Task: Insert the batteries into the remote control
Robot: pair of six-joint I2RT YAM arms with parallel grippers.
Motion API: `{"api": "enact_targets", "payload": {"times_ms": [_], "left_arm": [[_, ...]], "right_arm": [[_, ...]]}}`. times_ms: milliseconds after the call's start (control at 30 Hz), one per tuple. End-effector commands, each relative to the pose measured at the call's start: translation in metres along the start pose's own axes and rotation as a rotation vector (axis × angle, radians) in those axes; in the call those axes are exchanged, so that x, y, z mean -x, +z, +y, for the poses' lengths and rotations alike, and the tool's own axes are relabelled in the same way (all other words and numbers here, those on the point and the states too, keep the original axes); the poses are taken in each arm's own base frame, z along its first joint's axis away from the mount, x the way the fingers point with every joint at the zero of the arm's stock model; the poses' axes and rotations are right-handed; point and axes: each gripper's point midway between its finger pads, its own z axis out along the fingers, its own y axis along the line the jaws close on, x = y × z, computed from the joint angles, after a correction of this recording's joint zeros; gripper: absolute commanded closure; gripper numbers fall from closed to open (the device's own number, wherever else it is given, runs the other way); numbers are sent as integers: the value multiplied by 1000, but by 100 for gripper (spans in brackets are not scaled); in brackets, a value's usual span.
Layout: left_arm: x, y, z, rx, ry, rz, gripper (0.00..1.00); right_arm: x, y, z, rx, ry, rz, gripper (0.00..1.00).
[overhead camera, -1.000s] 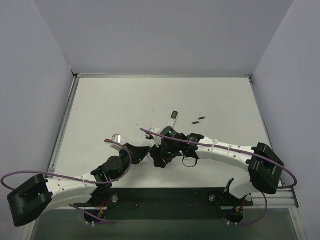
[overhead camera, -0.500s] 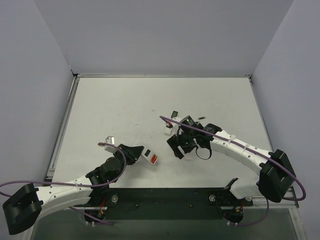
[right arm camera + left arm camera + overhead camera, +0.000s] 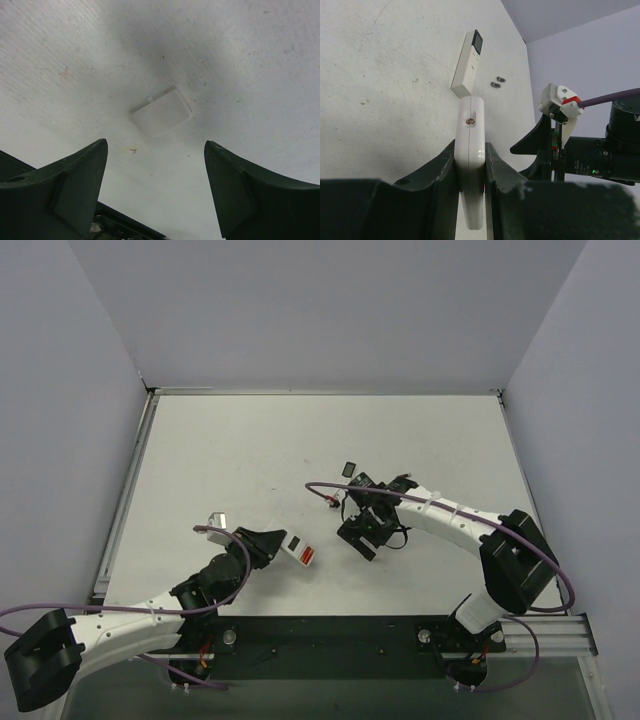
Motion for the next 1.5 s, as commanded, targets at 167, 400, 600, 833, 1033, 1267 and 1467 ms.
{"api": "enact_targets", "payload": {"times_ms": [167, 400, 600, 833, 1033, 1267, 1467], "left_arm": [[-10, -2, 34, 57, 0, 14, 100], [-11, -1, 35, 59, -3, 18, 100], [-11, -2, 38, 66, -19, 16, 100], [-9, -4, 41, 68, -53, 8, 100], [-8, -5, 37, 58, -93, 7, 100], [-7, -8, 37, 51, -147, 5, 100], [-5, -9, 37, 43, -206, -6, 100]], "right_arm": [[-10, -2, -3, 16, -104, 92, 26], [-21, 11, -5, 38, -183, 189, 27], [-17, 20, -6, 54, -223, 216, 29], [-22, 27, 1, 101, -235, 241, 37], [-25, 29, 4, 110, -231, 250, 52], [-15, 27, 15, 135, -162, 196, 75], [0, 14, 23, 144, -71, 82, 89]]}}
